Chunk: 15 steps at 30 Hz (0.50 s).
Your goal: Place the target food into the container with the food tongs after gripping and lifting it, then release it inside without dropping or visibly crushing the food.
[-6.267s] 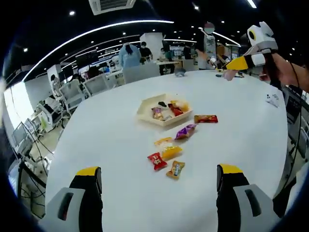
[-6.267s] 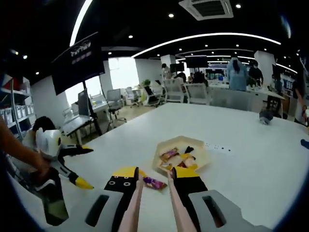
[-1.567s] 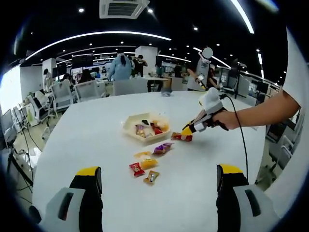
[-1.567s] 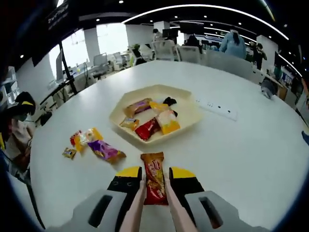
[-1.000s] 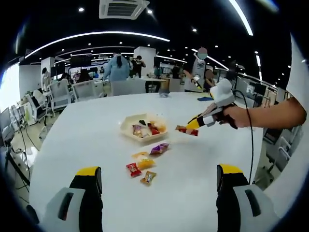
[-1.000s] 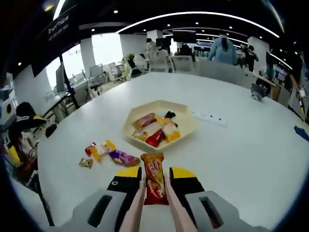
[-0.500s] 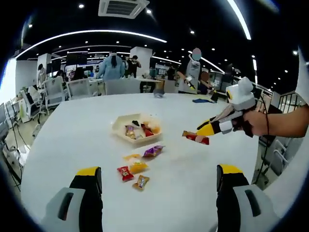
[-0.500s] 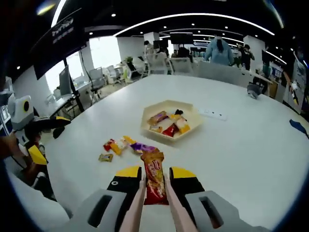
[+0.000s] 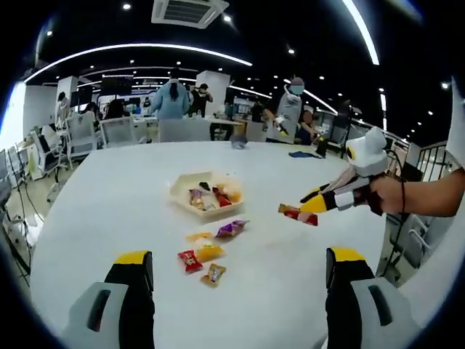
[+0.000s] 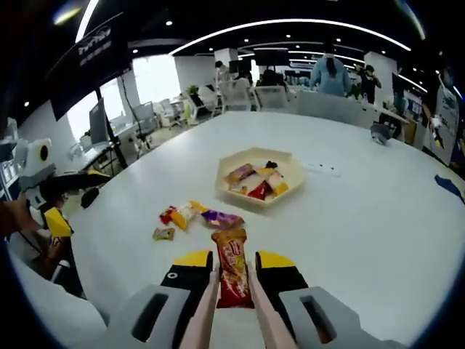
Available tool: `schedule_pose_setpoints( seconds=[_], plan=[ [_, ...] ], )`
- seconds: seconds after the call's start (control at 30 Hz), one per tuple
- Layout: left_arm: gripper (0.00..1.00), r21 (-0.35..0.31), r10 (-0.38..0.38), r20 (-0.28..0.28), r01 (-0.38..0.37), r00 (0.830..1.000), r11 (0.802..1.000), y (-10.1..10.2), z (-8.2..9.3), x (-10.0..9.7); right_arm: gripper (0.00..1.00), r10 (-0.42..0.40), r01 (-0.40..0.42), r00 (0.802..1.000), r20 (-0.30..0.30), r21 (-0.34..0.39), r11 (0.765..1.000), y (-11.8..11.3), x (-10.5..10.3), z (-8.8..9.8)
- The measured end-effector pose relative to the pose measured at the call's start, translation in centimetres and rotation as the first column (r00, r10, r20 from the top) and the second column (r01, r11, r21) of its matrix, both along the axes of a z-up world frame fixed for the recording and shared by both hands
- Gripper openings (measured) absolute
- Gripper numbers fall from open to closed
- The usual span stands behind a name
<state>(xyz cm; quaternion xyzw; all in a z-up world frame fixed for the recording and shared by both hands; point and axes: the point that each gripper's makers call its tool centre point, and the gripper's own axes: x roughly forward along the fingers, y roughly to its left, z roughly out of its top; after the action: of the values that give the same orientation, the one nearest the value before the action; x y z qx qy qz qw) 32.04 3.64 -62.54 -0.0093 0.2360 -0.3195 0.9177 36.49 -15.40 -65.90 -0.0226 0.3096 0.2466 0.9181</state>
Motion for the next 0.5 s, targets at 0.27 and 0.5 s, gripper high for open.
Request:
schedule_pose_setpoints(
  seconds=[0.27,0.5],
  plan=[
    [0.99,-0.019,0.018,0.027,-0.018,0.999,1.000,0.3,0.8,0.0,0.22,0.005,-0.005,1.000,0.015,-0.004,1.000,0.7,0.9,0.5],
    [0.99,-0.011,0.012,0.058,-0.011,0.998,1.000,0.3,1.9,0.3,0.22,0.013,-0.013,1.000,0.026,0.007,1.000,1.4,1.6,0.7]
  ],
)
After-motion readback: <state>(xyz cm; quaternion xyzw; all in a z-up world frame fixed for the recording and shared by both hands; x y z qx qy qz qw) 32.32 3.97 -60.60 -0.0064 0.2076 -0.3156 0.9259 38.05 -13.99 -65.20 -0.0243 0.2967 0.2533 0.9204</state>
